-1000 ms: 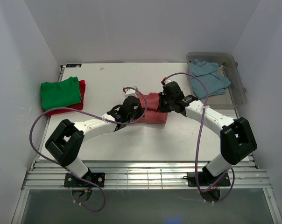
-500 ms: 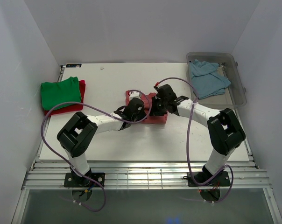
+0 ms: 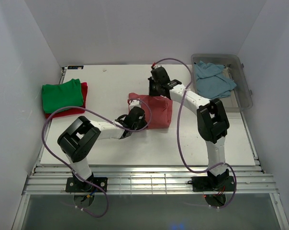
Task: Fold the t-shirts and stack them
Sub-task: Fold the tshirt
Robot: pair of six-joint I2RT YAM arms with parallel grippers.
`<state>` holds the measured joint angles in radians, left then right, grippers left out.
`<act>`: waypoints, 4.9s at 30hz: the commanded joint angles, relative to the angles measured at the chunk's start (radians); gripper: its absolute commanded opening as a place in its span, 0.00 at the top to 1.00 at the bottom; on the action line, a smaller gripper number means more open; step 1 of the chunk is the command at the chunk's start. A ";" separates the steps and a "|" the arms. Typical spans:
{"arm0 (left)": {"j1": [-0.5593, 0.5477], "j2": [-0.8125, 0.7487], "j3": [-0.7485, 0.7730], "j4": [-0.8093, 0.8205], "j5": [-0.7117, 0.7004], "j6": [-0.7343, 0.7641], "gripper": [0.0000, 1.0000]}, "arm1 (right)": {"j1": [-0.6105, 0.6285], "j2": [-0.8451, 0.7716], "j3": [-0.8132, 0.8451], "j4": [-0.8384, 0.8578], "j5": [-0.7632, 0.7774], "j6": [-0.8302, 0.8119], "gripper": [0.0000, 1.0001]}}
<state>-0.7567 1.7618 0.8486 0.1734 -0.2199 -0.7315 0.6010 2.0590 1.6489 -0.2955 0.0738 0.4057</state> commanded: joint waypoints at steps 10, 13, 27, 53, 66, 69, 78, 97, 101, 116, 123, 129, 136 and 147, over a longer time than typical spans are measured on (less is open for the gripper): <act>-0.007 -0.082 -0.004 -0.043 0.016 0.018 1.00 | -0.007 -0.336 -0.191 0.144 0.071 -0.099 0.92; -0.007 -0.087 0.082 -0.061 0.025 0.058 1.00 | 0.013 -0.437 -0.326 0.163 -0.001 -0.079 0.87; 0.080 0.056 0.369 -0.161 -0.013 0.205 0.86 | 0.033 -0.448 -0.459 0.182 -0.065 -0.053 0.74; 0.214 0.205 0.460 -0.114 0.050 0.253 0.94 | -0.072 -0.169 -0.291 0.133 -0.034 -0.084 0.92; 0.293 0.318 0.445 -0.123 0.062 0.244 0.99 | -0.110 0.076 -0.141 0.131 -0.063 -0.087 0.92; 0.298 0.274 0.449 -0.129 0.063 0.257 0.98 | -0.112 0.072 -0.103 0.125 -0.065 -0.120 0.92; 0.300 0.047 0.475 -0.209 0.002 0.293 0.77 | -0.110 -0.213 -0.176 0.150 -0.048 -0.168 0.91; 0.517 -0.047 0.006 0.046 0.718 0.129 0.02 | -0.101 -0.020 -0.265 0.056 -0.160 -0.133 0.92; 0.554 0.007 -0.013 0.145 0.801 0.066 0.02 | -0.099 -0.002 -0.251 0.027 -0.137 -0.146 0.92; 0.544 0.171 0.018 0.161 0.760 0.080 0.02 | -0.075 -0.034 -0.279 0.010 -0.103 -0.188 0.92; 0.424 0.263 0.095 0.163 0.694 0.061 0.02 | -0.049 -0.028 -0.287 0.018 -0.109 -0.163 0.92; 0.375 0.343 0.159 0.163 0.672 0.029 0.02 | -0.014 -0.040 -0.313 0.035 -0.109 -0.148 0.92; 0.355 0.363 0.165 0.161 0.651 0.027 0.14 | 0.019 -0.039 -0.334 0.053 -0.111 -0.131 0.92; 0.349 0.331 0.224 0.017 0.530 0.104 1.00 | 0.045 -0.138 -0.400 0.061 -0.072 -0.104 0.78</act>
<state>-0.3843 2.0922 1.0821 0.4332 0.4480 -0.7128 0.6113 1.9652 1.2930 -0.1730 0.0315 0.2794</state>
